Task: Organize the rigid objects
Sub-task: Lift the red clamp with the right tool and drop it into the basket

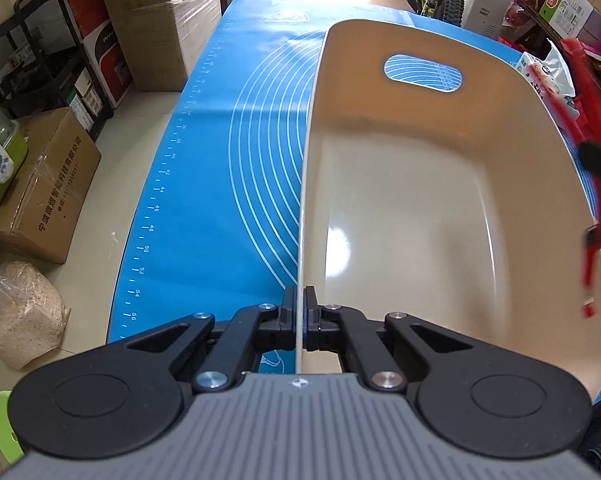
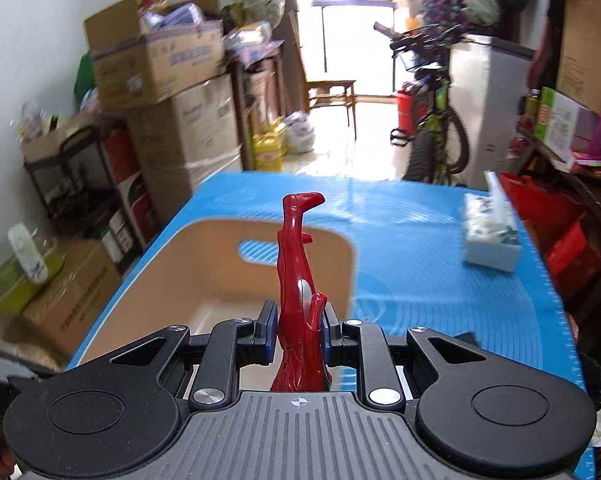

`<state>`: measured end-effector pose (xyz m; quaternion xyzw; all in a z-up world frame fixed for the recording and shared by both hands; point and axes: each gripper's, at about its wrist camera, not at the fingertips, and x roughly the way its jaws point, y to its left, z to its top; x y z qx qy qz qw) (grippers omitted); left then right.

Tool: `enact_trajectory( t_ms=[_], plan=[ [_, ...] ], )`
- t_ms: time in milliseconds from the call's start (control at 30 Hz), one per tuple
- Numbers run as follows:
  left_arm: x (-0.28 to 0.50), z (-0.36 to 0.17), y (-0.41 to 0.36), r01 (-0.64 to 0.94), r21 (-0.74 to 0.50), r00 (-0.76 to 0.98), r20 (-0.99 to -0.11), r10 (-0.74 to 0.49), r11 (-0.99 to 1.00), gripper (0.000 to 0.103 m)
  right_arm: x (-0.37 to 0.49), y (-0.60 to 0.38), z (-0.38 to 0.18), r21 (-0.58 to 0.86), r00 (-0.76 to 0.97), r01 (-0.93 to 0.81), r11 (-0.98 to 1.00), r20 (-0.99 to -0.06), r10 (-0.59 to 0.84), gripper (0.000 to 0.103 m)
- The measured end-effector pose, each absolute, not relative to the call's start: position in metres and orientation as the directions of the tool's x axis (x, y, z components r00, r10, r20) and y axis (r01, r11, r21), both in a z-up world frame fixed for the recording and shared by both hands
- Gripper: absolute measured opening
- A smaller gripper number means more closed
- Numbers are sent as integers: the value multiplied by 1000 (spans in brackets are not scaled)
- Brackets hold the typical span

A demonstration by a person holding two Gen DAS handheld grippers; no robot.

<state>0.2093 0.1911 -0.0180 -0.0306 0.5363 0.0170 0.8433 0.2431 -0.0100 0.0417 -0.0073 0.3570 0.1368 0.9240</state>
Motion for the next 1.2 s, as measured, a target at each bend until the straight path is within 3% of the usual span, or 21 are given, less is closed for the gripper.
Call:
enact_trajectory(
  t_ms=[333,700,733,1000,1200],
  plan=[
    [211,-21,189,-44,-20,421,-907,0,999,3,250,27,-12,27,561,-308,951,-802,205,31],
    [211,-22,186,-35,-4,418,-908,11,999,4,248,45,-30,11,470,-361,932,-861,193,32],
    [211,-22,186,-35,-3,418,-909,12,999,4,249,44,-29,18,469,-357,934,-861,196,38],
    [211,-22,185,-32,-1,416,-909,12,999,4,242,29,3,52,544,-346,937,-803,245,60],
    [210,-22,186,-31,-2,416,-909,11,1000,4,235,6,29,59,626,-297,953,-742,241,65]
  ],
)
